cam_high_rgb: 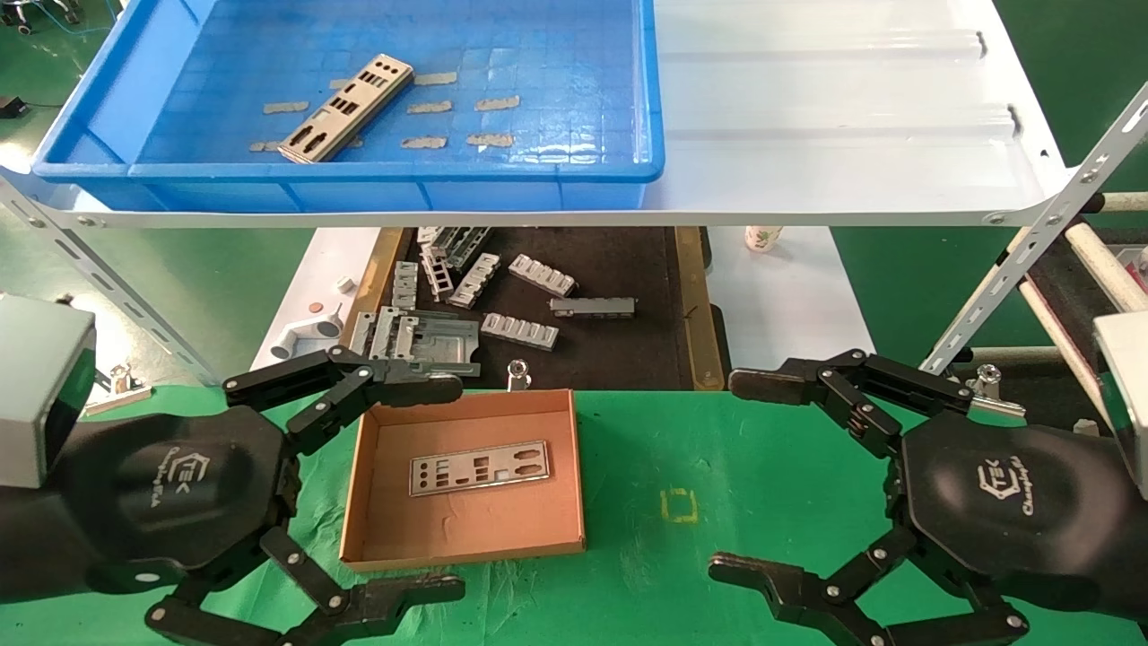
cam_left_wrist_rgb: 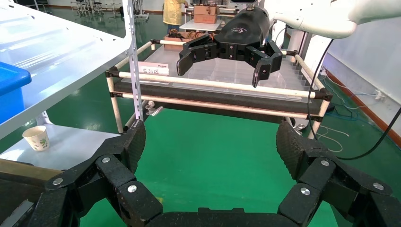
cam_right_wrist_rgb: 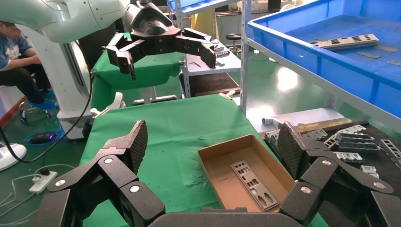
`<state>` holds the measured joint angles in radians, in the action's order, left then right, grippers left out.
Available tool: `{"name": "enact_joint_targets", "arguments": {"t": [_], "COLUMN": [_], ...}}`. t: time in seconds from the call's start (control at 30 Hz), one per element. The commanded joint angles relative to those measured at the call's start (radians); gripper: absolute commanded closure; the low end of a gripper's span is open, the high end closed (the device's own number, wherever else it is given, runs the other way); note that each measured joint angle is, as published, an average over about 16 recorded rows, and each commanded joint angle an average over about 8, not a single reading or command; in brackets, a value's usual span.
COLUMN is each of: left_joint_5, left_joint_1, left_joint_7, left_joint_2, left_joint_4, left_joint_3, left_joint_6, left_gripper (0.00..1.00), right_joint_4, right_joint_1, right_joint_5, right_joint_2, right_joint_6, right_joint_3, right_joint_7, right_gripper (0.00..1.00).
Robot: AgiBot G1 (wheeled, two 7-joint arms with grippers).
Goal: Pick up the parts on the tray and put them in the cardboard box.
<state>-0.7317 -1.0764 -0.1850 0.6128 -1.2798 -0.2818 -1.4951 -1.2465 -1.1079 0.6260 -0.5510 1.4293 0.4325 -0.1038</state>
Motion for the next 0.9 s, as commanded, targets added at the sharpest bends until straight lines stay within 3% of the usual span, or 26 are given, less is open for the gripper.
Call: {"name": "enact_joint_targets", "arguments": {"t": [0.03, 0.9], "left_joint_5": [0.0, 0.0], "left_joint_1": [0.0, 0.0], "left_joint_7": [0.0, 0.0], "left_joint_2": [0.0, 0.0], "left_joint_4": [0.0, 0.0], "left_joint_3": [0.0, 0.0], "left_joint_6": [0.0, 0.0], "left_gripper": [0.0, 0.0], "right_joint_4": [0.0, 0.0], "right_joint_1": [0.0, 0.0], "right_joint_5": [0.0, 0.0], "right_joint_2": [0.0, 0.0], "right_joint_6": [0.0, 0.0], "right_joint_3": [0.0, 0.0], "right_joint_7": [0.0, 0.0], "right_gripper": [0.0, 0.0]}}
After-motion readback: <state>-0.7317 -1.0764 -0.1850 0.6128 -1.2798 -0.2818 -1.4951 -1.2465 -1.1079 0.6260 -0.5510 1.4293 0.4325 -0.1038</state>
